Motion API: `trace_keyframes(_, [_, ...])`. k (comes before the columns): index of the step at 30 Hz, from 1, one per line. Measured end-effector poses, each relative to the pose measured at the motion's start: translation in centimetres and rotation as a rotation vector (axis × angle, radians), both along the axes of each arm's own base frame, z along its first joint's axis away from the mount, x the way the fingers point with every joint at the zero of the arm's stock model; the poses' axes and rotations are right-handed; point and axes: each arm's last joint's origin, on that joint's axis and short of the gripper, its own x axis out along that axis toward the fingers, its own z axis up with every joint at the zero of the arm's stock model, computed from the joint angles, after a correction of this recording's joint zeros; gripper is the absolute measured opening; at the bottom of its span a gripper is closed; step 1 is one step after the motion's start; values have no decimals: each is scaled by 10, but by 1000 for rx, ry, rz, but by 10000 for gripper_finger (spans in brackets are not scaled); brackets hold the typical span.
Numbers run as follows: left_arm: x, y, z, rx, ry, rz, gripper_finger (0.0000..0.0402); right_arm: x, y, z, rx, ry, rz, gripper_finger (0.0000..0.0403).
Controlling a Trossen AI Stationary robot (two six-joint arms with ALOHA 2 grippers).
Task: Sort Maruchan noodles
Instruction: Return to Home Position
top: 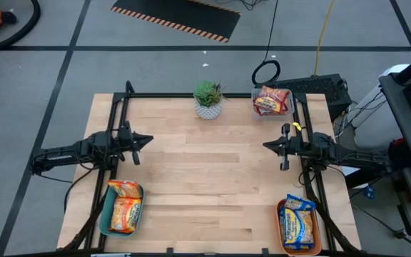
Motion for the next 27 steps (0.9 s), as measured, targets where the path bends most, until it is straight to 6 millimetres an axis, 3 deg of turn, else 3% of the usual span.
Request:
trace_keyframes(17, [1,-7,0,-16,-10,-51,26,0,-1,-4,-2,43,-23,0])
trace_keyframes(27, [6,-18,4,50,-125,-149,26,0,1,-3,-3,30,20,0])
